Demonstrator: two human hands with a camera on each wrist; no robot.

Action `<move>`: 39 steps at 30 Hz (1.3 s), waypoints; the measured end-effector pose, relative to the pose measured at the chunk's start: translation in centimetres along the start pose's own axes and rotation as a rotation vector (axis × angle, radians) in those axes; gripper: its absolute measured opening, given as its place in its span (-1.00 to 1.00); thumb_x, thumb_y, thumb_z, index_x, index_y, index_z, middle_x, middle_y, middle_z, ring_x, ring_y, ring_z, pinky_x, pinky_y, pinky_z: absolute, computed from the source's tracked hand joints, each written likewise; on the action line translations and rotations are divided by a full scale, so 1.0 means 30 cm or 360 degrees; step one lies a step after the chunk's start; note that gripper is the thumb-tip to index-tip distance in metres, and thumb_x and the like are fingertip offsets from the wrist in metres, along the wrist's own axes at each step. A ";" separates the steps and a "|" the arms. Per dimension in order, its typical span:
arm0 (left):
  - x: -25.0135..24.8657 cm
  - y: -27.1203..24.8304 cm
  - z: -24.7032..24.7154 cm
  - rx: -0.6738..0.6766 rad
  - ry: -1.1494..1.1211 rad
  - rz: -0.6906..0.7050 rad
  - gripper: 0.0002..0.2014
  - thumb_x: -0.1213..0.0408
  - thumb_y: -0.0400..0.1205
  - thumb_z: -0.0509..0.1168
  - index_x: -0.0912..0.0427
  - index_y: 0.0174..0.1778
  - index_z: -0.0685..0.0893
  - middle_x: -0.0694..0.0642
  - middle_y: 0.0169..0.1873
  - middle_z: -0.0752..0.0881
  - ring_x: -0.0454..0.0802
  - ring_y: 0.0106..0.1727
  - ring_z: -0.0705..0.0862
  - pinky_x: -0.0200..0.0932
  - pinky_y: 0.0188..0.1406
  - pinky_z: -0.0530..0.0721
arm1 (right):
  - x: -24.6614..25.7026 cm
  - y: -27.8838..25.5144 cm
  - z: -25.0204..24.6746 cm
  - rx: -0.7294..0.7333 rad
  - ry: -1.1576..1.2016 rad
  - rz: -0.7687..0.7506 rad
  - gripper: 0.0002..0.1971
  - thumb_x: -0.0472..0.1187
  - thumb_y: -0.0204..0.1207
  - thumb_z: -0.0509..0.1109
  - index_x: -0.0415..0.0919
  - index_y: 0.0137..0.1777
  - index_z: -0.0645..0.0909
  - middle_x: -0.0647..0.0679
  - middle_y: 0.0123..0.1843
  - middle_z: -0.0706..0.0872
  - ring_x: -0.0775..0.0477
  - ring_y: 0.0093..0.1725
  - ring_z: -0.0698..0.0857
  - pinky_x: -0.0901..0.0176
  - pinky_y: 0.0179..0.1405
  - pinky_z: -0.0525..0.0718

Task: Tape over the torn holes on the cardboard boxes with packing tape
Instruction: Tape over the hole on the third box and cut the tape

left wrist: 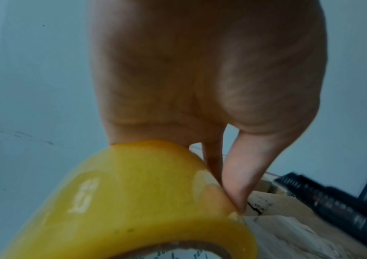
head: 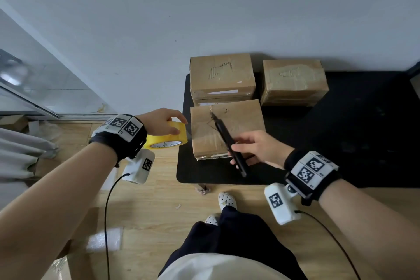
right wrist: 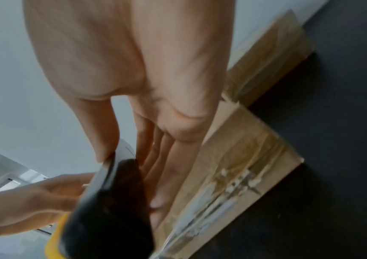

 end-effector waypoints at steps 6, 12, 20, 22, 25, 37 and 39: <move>-0.008 -0.001 -0.001 -0.0005 -0.0023 0.0013 -0.65 0.25 0.60 0.29 -0.10 0.31 0.55 0.05 0.05 0.54 -0.04 0.05 0.49 -0.14 0.10 0.46 | -0.014 0.045 0.109 0.0150 0.0168 0.0133 -0.80 -0.33 0.67 0.25 -0.39 0.18 0.62 -0.25 -0.02 0.74 -0.18 -0.12 0.78 -0.05 -0.12 0.80; -0.003 0.005 0.000 0.0022 -0.0052 0.0007 -0.66 0.22 0.60 0.29 -0.14 0.29 0.55 0.08 0.06 0.57 0.01 0.05 0.54 -0.12 0.12 0.52 | -0.001 0.066 0.125 0.0132 0.0214 0.0146 -0.81 -0.32 0.67 0.24 -0.37 0.14 0.64 -0.24 -0.03 0.73 -0.16 -0.14 0.77 -0.04 -0.12 0.79; -0.015 0.006 0.013 0.0003 -0.0097 0.0087 -0.66 0.28 0.58 0.31 -0.08 0.27 0.58 0.03 0.01 0.54 -0.01 0.03 0.51 -0.14 0.14 0.48 | 0.027 0.082 0.145 0.0113 0.0246 0.0183 -0.71 -0.30 0.68 0.23 -0.55 0.22 0.58 -0.28 -0.07 0.70 -0.14 -0.24 0.73 0.05 -0.27 0.77; -0.010 0.008 0.014 -0.0013 -0.0099 0.0089 -0.66 0.29 0.57 0.31 -0.09 0.26 0.58 0.03 0.01 0.54 -0.02 0.03 0.51 -0.12 0.16 0.49 | 0.029 0.081 0.144 0.0113 0.0246 0.0181 -0.68 -0.29 0.68 0.23 -0.58 0.24 0.56 -0.29 -0.06 0.69 -0.14 -0.25 0.73 0.07 -0.29 0.77; -0.002 0.011 0.013 -0.0043 -0.0120 0.0088 -0.67 0.29 0.57 0.31 -0.11 0.23 0.58 0.04 0.02 0.55 0.00 0.05 0.52 -0.11 0.16 0.50 | 0.021 0.067 0.133 0.0157 0.0218 0.0191 -0.68 -0.27 0.69 0.23 -0.58 0.20 0.59 -0.28 -0.07 0.70 -0.16 -0.23 0.74 0.04 -0.24 0.77; 0.006 0.006 0.016 -0.0079 -0.0147 0.0060 -0.67 0.27 0.58 0.30 -0.10 0.26 0.59 0.10 0.06 0.58 0.02 0.04 0.55 -0.17 0.04 0.49 | -0.016 -0.006 0.097 0.0154 0.0112 0.0140 -0.78 -0.32 0.66 0.26 -0.42 0.18 0.62 -0.24 -0.05 0.74 -0.15 -0.17 0.76 0.01 -0.15 0.80; 0.009 0.005 0.018 -0.0079 -0.0151 0.0043 -0.67 0.26 0.58 0.30 -0.10 0.26 0.59 0.09 0.06 0.57 0.01 0.04 0.55 -0.18 0.04 0.48 | -0.012 -0.032 0.039 -0.0040 0.0122 -0.0025 -0.83 -0.34 0.63 0.28 -0.31 0.15 0.63 -0.21 -0.05 0.76 -0.14 -0.14 0.78 0.00 -0.12 0.79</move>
Point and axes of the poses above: each hand's wrist, its own y-axis towards the middle knuckle, its own z-axis out of the palm, x = y × z, the point moved 3 cm from there along y, towards the middle knuckle
